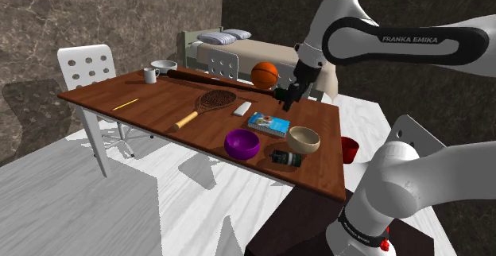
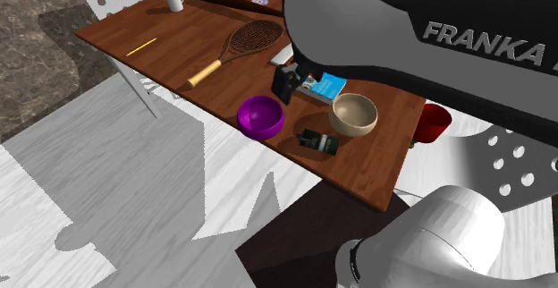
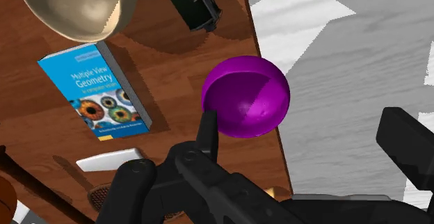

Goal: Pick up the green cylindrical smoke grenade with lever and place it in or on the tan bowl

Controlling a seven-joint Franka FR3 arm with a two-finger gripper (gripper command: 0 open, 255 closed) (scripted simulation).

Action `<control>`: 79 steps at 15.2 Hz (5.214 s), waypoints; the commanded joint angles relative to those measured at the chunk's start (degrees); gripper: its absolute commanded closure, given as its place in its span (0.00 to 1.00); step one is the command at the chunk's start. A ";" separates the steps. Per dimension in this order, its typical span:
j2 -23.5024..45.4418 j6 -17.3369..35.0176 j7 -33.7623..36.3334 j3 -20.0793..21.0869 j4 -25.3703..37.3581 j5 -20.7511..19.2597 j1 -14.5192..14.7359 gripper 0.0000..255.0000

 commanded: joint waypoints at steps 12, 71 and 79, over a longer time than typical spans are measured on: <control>11.70 24.95 -15.48 -10.42 -15.61 -9.63 -2.07 0.00; 24.31 34.01 -29.34 -18.42 -13.15 -15.05 -2.91 1.00; 18.64 25.55 -29.69 -16.92 -10.30 -14.19 -2.95 1.00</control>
